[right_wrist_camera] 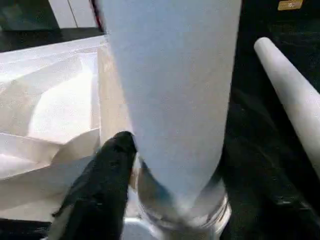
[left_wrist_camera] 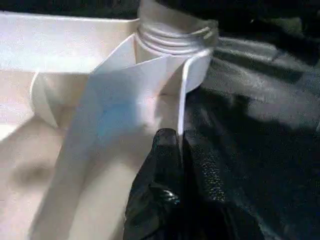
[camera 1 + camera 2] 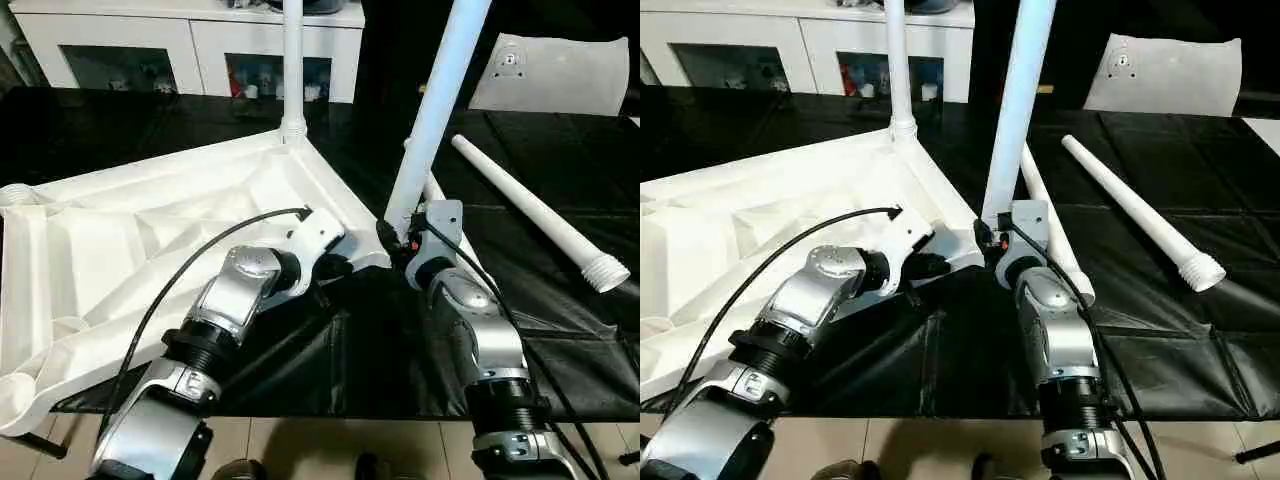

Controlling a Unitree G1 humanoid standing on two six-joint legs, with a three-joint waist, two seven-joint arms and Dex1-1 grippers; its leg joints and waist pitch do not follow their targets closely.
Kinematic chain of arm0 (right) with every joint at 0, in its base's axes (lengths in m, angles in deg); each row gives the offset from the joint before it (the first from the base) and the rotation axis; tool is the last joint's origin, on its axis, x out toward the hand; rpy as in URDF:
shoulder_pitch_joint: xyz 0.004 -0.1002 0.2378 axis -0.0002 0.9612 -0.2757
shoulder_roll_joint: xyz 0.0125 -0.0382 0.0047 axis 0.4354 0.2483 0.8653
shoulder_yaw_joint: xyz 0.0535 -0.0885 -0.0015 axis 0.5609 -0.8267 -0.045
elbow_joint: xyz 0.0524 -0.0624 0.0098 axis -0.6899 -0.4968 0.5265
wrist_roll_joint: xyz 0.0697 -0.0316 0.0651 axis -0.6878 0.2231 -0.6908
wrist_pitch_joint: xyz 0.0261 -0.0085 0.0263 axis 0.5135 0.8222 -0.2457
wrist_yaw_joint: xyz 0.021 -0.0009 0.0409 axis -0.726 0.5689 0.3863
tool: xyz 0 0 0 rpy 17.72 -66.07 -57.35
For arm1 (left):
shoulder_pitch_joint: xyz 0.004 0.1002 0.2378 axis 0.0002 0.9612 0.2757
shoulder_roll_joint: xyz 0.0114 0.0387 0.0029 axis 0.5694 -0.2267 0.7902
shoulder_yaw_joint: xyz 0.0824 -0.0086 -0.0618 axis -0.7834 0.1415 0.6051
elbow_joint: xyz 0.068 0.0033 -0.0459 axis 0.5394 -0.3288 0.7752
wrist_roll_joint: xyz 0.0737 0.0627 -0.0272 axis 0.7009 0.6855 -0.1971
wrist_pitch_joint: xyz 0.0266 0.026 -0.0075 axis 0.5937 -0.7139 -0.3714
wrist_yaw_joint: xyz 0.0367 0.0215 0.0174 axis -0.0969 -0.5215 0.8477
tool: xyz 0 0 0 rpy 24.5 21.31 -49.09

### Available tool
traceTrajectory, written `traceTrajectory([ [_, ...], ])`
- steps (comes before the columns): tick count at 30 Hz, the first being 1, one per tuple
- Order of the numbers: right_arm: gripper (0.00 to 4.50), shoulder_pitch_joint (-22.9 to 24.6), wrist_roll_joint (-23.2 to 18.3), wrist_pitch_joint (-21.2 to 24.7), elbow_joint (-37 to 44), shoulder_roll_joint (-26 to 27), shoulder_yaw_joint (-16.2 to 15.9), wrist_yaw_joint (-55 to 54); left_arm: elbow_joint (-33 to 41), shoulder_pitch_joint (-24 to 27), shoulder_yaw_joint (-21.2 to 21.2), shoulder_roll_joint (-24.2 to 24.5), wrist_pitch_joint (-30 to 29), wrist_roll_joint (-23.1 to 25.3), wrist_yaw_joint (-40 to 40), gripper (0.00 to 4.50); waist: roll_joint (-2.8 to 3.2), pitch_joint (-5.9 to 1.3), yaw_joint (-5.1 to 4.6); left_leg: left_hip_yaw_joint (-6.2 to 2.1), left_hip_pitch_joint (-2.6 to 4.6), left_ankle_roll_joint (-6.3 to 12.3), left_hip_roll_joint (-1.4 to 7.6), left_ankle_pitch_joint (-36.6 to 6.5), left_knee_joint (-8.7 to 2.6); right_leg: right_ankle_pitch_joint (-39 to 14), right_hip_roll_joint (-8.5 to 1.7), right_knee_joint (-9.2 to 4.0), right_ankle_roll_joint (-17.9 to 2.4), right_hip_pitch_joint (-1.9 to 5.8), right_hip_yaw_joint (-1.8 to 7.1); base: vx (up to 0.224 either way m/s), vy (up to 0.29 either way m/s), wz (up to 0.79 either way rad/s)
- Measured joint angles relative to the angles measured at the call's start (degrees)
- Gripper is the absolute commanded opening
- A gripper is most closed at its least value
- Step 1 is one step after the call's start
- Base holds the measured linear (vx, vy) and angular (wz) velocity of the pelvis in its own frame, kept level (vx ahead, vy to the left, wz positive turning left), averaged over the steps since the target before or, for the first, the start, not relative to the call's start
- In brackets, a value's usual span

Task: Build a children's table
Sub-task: Rotate leg to tighten, then rotate table base

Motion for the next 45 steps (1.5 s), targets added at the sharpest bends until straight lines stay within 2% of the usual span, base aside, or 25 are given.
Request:
traceTrajectory([
  [2, 3.10, 1.22, -0.16, -1.25, 0.46, 0.40, -0.27, 0.48, -0.11, 0.00, -0.13, 0.79, 1.58, 0.66, 0.16, 0.00, -0.03, 0.00, -0.31, 0.03, -0.05, 0.07, 0.00, 0.04, 0.04, 0.20, 0.00, 0.09, -0.30, -0.08, 0.01, 0.000, 0.000, 0.00],
  [4, 3.20, 2.04, -0.36, -2.33, 0.47, 0.82, -0.91, 1.26, -0.34, 0.00, -0.13, 1.37, 2.90, 0.82, 0.28, 0.00, -0.04, 0.00, -0.53, 0.07, -0.08, 0.08, 0.01, 0.05, 0.07, 0.78, 0.00, 0.17, -0.44, -0.15, 0.05, 0.000, 0.000, 0.00],
  [6, 3.54, 2.84, -0.39, -4.05, 0.53, 0.27, -1.91, 2.08, -0.74, -0.01, -0.14, 1.75, 4.50, 0.97, 0.15, 0.00, -0.04, 0.00, -0.42, 0.07, -0.07, 0.07, 0.04, 0.05, 0.08, 1.36, 0.00, 0.30, -0.38, -0.20, 0.05, 0.000, 0.000, 0.00],
  [7, 3.54, 3.23, -0.74, -4.36, 0.90, -0.23, -2.01, 2.72, -1.09, -0.13, -0.20, 1.74, 5.21, 1.01, 0.01, 0.00, -0.03, 0.00, -0.32, 0.07, -0.08, 0.06, 0.06, 0.05, 0.06, 1.42, 0.00, 0.42, -0.34, -0.26, 0.04, 0.000, 0.000, 0.00],
  [9, 3.73, 4.09, -2.51, -3.88, 2.84, -0.54, -1.54, 4.30, -1.89, -0.47, -0.28, 1.85, 6.79, 1.01, -0.51, 0.00, -0.04, 0.00, 0.20, 0.08, -0.08, 0.03, 0.09, 0.06, 0.04, 1.42, -0.01, 1.02, -0.32, -0.46, 0.05, 0.000, 0.000, 0.00],
  [13, 4.08, 5.52, -3.30, -3.19, 7.11, -1.58, -1.42, 5.46, -2.91, -0.83, -0.19, 2.05, 9.19, 0.66, -1.00, 0.00, -0.07, -0.03, 1.33, 0.08, -0.18, 0.00, 0.21, 0.07, 0.08, 1.23, -0.01, 2.16, -0.03, -0.98, 0.05, 0.000, 0.000, 0.00],
  [15, 4.30, 6.45, -4.50, -1.24, 9.80, -2.27, -1.46, 6.65, -3.88, -0.89, 1.60, 1.23, 9.38, -0.63, -0.93, 0.44, -0.08, -0.03, 1.81, 0.08, -0.17, 0.17, 0.39, 0.17, 0.04, 1.16, 0.11, 2.22, -0.02, -1.02, -0.05, 0.000, 0.000, 0.00],
  [16, 4.38, 6.86, -4.97, -0.43, 10.81, -2.71, -1.78, 7.27, -4.31, -0.88, 2.60, 0.86, 9.43, -1.94, -0.92, 0.55, -0.16, -0.01, 1.94, 0.08, -0.20, 0.28, 0.46, 0.25, 0.06, 1.17, 0.16, 2.22, -0.03, -1.05, -0.07, 0.000, 0.000, 0.00],
  [18, 4.49, 8.75, -5.27, 1.46, 13.04, -4.76, -3.20, 9.34, -3.24, -0.89, 6.79, -0.84, 9.84, -6.53, -0.18, 0.61, -0.85, -0.04, 2.28, 0.08, -0.28, 0.26, 0.56, 0.25, 0.15, 1.16, 0.20, 2.25, -0.04, -1.09, -0.12, 0.000, 0.000, 0.00],
  [20, 4.50, 9.88, -5.25, 2.48, 14.05, -5.27, -4.52, 10.24, -1.20, -1.36, 9.16, -1.17, 9.83, -9.13, 0.85, 0.75, -1.50, -0.22, 2.01, 0.11, -0.29, 0.22, 0.58, 0.23, 0.27, 1.19, 0.21, 2.23, -0.08, -1.06, -0.10, 0.000, 0.000, 0.00],
  [21, 4.50, 10.07, -5.22, 2.74, 14.13, -5.09, -4.94, 10.31, -0.66, -1.76, 9.84, -0.95, 9.76, -9.59, 1.44, 0.99, -1.66, -0.31, 1.73, 0.15, -0.28, 0.08, 0.59, 0.14, 0.35, 1.22, 0.21, 2.22, -0.13, -1.04, -0.08, 0.000, 0.000, 0.00],
  [24, 4.50, 10.18, -5.00, 3.74, 14.57, -5.39, -5.98, 10.53, 2.49, -1.92, 11.57, 0.31, 8.78, -10.65, 3.02, 1.12, -1.78, -0.38, 1.22, 0.18, -0.23, -0.19, 0.59, -0.03, 0.57, 1.25, 0.17, 2.21, -0.16, -0.92, -0.05, 0.000, 0.000, 0.00],
  [26, 4.50, 10.34, -4.96, 5.20, 15.51, -6.04, -7.99, 11.83, 5.91, -1.39, 13.42, 3.76, 6.37, -10.34, 4.83, 1.12, -1.83, -0.41, 0.82, 0.17, -0.23, -0.23, 0.60, -0.01, 0.62, 1.19, 0.18, 2.24, -0.02, -0.92, -0.05, 0.000, 0.000, 0.00],
  [29, 4.50, 10.35, -4.35, 7.23, 15.88, -6.83, -11.39, 13.27, 9.57, 0.56, 16.89, 13.20, 0.91, -5.59, 10.69, 1.12, -1.83, -0.41, 0.06, 0.12, -0.16, -0.40, 0.78, 0.08, 0.62, 1.20, 0.40, 2.28, 0.00, -0.95, -0.05, 0.000, 0.000, 0.00],
  [30, 4.50, 10.36, -4.10, 7.75, 15.74, -6.96, -11.69, 13.37, 9.82, 1.16, 18.39, 15.51, -0.23, -4.33, 12.15, 1.12, -1.83, -0.41, 0.12, 0.05, -0.16, -0.46, 0.81, 0.12, 0.60, 1.21, 0.46, 2.28, 0.00, -0.94, -0.05, 0.000, 0.000, 0.00],
  [32, 4.50, 9.91, -3.23, 8.20, 15.27, -7.05, -11.87, 13.18, 10.66, 2.48, 20.24, 18.91, -1.54, -2.02, 14.34, 1.12, -1.82, -0.44, 0.92, -0.10, -0.20, -0.62, 0.82, 0.21, 0.59, 1.21, 0.52, 2.29, -0.02, -0.88, -0.05, 0.000, 0.000, 0.00],
  [33, 4.50, 9.45, -2.93, 8.50, 15.09, -6.88, -12.07, 12.71, 11.15, 3.76, 20.25, 21.19, -2.16, -0.73, 14.94, 1.12, -1.80, -0.45, 0.94, -0.13, -0.17, -0.65, 0.82, 0.22, 0.60, 1.21, 0.55, 2.28, -0.02, -0.85, -0.04, 0.000, 0.000, 0.00],
  [34, 4.50, 9.17, -2.71, 8.64, 15.01, -6.39, -12.35, 12.28, 11.23, 4.85, 20.45, 23.79, -3.00, 0.69, 15.58, 0.86, -1.81, -0.45, 0.88, -0.14, -0.19, -0.70, 0.83, 0.23, 0.60, 1.22, 0.60, 2.30, -0.03, -0.86, -0.01, 0.000, 0.000, 0.00],
  [38, 4.50, 8.30, -2.29, 10.34, 12.93, -5.89, -13.45, 10.72, 11.33, 8.96, 22.98, 32.71, -7.08, 3.45, 17.21, 0.73, -1.84, -0.47, 1.27, -0.23, -0.21, -0.80, 0.85, 0.20, 0.65, 1.45, 0.69, 2.29, -0.40, -0.82, 0.03, 0.000, 0.000, 0.00],
  [39, 4.50, 8.05, -2.06, 10.46, 12.32, -5.84, -13.59, 10.26, 11.35, 9.63, 23.23, 33.88, -7.79, 3.73, 17.09, 0.73, -1.85, -0.48, 1.44, -0.23, -0.16, -0.81, 0.85, 0.20, 0.67, 1.45, 0.69, 2.29, -0.40, -0.76, 0.05, 0.000, 0.000, 0.00],
  [40, 4.50, 7.89, -1.96, 10.54, 11.69, -5.78, -13.67, 10.03, 11.39, 10.17, 23.31, 34.50, -8.45, 4.04, 16.96, 0.42, -1.84, -0.50, 1.65, -0.25, -0.12, -0.81, 0.84, 0.20, 0.67, 1.44, 0.69, 2.29, -0.40, -0.71, 0.05, 0.000, 0.000, 0.00],
  [43, 4.50, 6.89, -0.77, 11.26, 9.63, -5.21, -14.35, 9.52, 10.99, 12.50, 21.97, 35.15, -9.71, 5.22, 16.19, 0.34, -1.85, -0.51, 2.08, -0.27, -0.08, -0.84, 0.85, 0.22, 0.74, 1.46, 0.73, 2.30, -0.43, -0.65, 0.09, 0.000, 0.000, 0.00],
  [45, 4.50, 6.47, -0.47, 11.44, 8.46, -4.85, -14.88, 9.11, 9.92, 13.25, 20.76, 35.11, -9.87, 5.22, 15.53, 0.10, -1.88, -0.53, 2.17, -0.31, -0.08, -0.86, 0.89, 0.24, 0.83, 1.46, 0.79, 2.31, -0.43, -0.63, 0.09, 0.000, 0.000, 0.00],
])
